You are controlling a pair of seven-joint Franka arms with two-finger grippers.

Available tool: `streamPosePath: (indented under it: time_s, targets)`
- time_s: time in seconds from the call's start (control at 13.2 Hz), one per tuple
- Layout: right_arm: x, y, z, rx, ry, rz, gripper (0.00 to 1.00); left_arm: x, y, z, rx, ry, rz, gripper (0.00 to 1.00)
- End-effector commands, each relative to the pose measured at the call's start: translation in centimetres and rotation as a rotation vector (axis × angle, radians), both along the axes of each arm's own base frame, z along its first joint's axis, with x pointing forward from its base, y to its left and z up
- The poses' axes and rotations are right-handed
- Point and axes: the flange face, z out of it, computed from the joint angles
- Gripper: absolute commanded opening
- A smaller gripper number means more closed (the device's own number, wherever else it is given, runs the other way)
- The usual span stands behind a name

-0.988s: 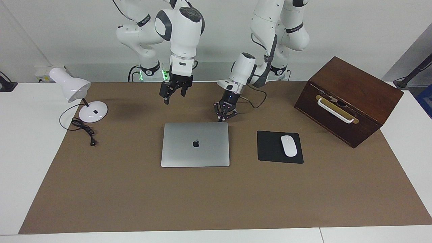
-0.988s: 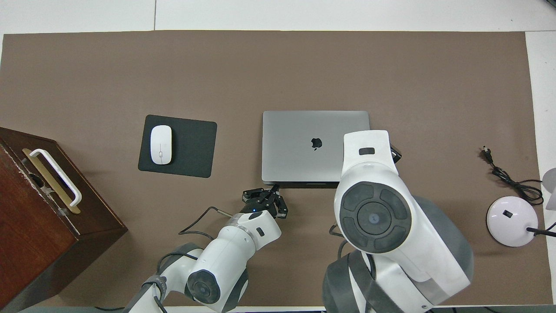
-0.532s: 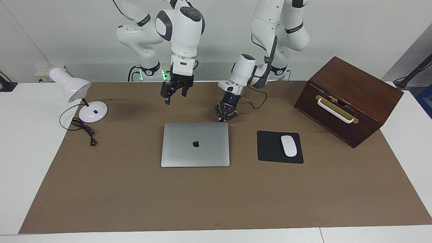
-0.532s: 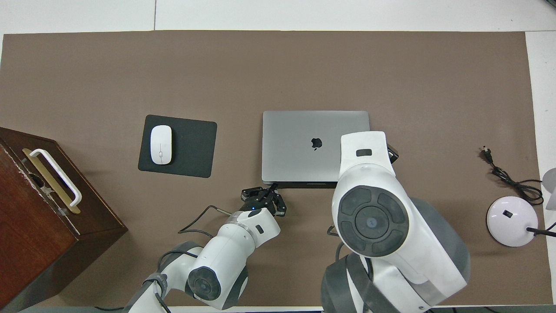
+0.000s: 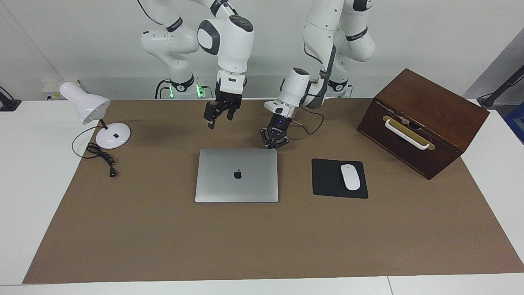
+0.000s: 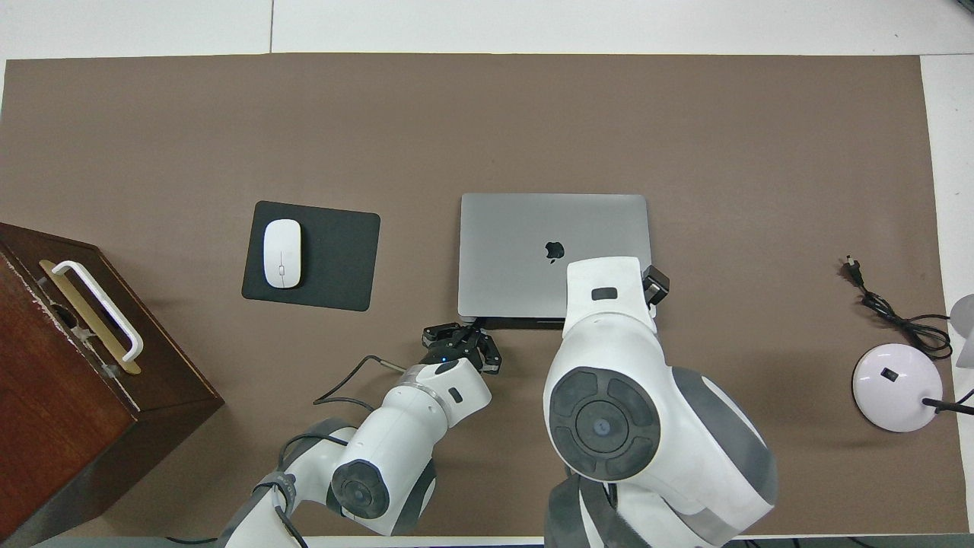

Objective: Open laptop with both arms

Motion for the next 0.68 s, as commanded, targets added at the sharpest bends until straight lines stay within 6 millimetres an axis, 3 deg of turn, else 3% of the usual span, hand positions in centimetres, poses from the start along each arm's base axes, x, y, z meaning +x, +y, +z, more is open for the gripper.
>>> streamPosePath:
  time_s: [0.0,0.61]
  targets:
    - [-1.1,0.6,-1.2,-0.015,-0.042,-0.005,1.00,1.5,0.4,-0.6,0.010,-0.024,0.021,0.00]
    - [-2.3,1.3,-4.4,-0.019,-0.066,-0.008,1.00,1.5,0.5,-0.5,0.010,-0.026,0.021,0.00]
